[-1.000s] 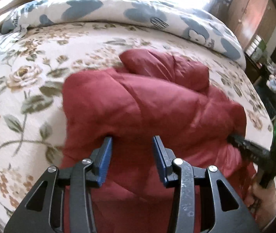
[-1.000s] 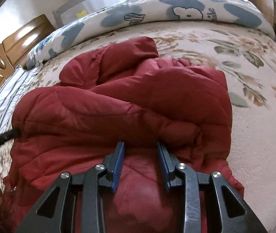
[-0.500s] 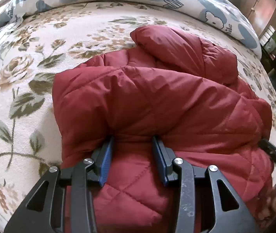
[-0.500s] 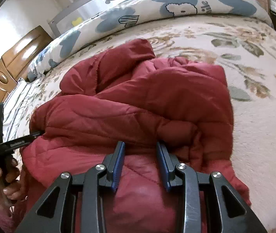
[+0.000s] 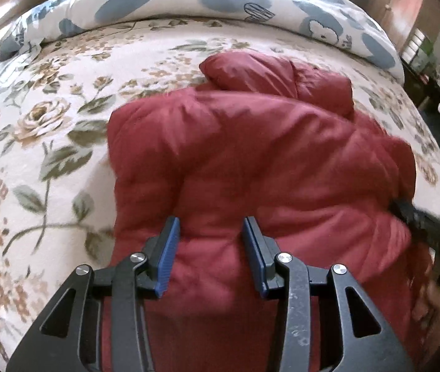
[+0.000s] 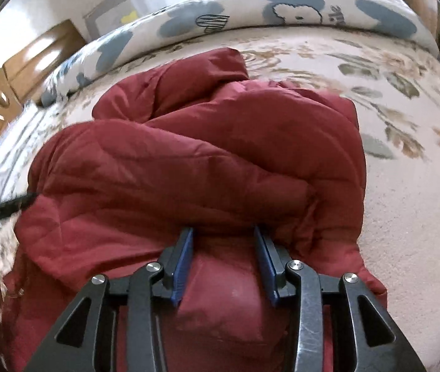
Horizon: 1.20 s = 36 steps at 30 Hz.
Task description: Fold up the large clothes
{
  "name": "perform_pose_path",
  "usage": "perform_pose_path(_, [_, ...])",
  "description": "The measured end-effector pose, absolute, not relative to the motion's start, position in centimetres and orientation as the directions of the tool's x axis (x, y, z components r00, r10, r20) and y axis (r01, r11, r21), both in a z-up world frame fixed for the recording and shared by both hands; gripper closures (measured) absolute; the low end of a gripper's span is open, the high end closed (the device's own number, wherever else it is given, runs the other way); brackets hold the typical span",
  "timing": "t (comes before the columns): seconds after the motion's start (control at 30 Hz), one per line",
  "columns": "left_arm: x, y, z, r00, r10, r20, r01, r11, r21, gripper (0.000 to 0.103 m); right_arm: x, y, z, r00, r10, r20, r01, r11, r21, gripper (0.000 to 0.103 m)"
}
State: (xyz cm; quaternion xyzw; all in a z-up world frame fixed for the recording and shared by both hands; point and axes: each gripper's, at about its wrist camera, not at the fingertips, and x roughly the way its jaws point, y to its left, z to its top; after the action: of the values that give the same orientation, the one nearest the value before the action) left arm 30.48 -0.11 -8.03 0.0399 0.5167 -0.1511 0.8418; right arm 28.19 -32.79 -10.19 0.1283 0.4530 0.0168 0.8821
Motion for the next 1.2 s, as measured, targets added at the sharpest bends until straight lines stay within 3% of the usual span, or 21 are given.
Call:
perform_pose_path(0.3, [31.3,0.6,-11.0,0.382,-0.201,-0.902,0.248,0.963,-0.109,0.055,27.9,-32.4,-10.5,0.600,0.133,-0.789,0.076,0.972,0.222,0.064])
perform_pose_path(0.7, [29.3,1.8,-8.5,0.390,-0.209,-0.897,0.222,0.966,-0.129,0.053,24.9,-33.7,-7.4,0.605,0.198,-0.771,0.098,0.943,0.319,0.060])
perform_pose_path(0.8, [27.6,2.5,-7.4,0.399,-0.226,-0.889,0.221,0.964,-0.146,0.053,22.8,-34.0,-6.2,0.611,0.200,-0.766,0.093,0.943,0.320,0.052])
perform_pose_path(0.97, [24.5,3.8,-6.5,0.404,-0.232,-0.885,0.221,0.963,-0.151,0.053,19.1,-34.3,-5.4,0.606,0.222,-0.764,0.079,0.939,0.336,0.051])
perform_pose_path(1.1, [21.8,5.5,-6.4,0.399,-0.242,-0.884,0.202,0.964,-0.173,0.053,16.4,-34.8,-5.3,0.604,0.250,-0.757,0.090,0.922,0.376,0.041])
perform_pose_path(1.2, [20.4,6.5,-6.4,0.395,-0.244,-0.886,0.185,0.965,-0.184,0.053,14.9,-34.8,-5.2,0.603,0.251,-0.757,0.093,0.921,0.379,0.041])
